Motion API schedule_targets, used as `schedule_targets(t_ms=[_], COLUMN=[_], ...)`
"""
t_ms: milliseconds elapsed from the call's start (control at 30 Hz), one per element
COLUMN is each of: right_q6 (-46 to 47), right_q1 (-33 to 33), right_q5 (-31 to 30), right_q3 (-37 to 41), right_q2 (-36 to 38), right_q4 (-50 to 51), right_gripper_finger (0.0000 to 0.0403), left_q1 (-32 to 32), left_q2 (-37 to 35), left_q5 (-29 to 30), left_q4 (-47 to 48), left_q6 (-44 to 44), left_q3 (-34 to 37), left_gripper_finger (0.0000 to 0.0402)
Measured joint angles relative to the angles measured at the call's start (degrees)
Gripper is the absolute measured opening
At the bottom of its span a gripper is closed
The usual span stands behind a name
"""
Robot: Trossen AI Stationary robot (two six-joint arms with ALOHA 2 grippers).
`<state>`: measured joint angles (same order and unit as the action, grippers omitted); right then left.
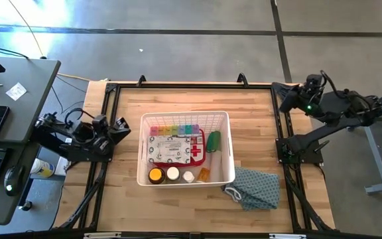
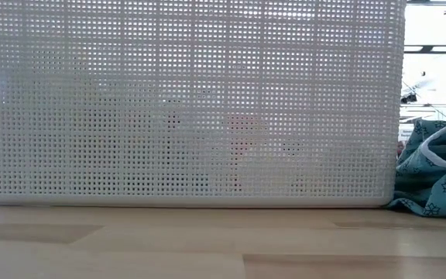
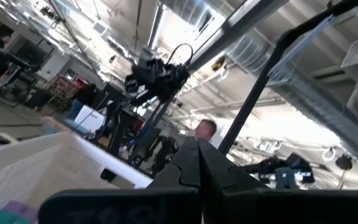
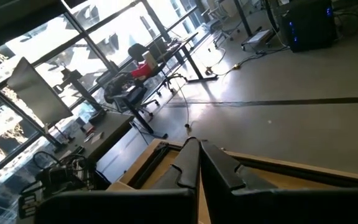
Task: Pick & place medical supplies in basket/bin
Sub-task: Return to Home Position
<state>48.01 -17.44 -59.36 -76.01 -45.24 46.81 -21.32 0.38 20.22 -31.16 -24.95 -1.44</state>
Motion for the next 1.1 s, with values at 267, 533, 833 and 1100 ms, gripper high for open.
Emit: schedule_targets(t_ms=[267, 533, 833, 1100], right_q6=[0.00, -3.38, -3.47, -1.88], right_q1=[0.01, 0.08, 0.05, 0.03], right_q5=[4.22, 6.81, 18.85, 28.96], right_q3=[0.00, 0.00, 0.00, 0.00], right_q2=[0.40, 2.98, 5.03, 4.02], right_q4=[0.08, 1.56, 3.03, 7.11], right_gripper_finger=[0.0004, 0.0004, 0.0005, 0.0001], left_q1=[9.70, 27.27, 29.59, 29.57], left_q2=[0.02, 0.02, 0.01, 0.02], left_q5=[-6.17, -19.61, -34.59, -32.60], left_q4=[3.07, 4.66, 5.34, 19.02], left_q6=[-2.42, -11.80, -11.59, 1.38], left_q3=[0.64, 0.71, 0.75, 0.78], left_gripper_finger=[0.0022, 0.0030, 0.0023, 0.0065])
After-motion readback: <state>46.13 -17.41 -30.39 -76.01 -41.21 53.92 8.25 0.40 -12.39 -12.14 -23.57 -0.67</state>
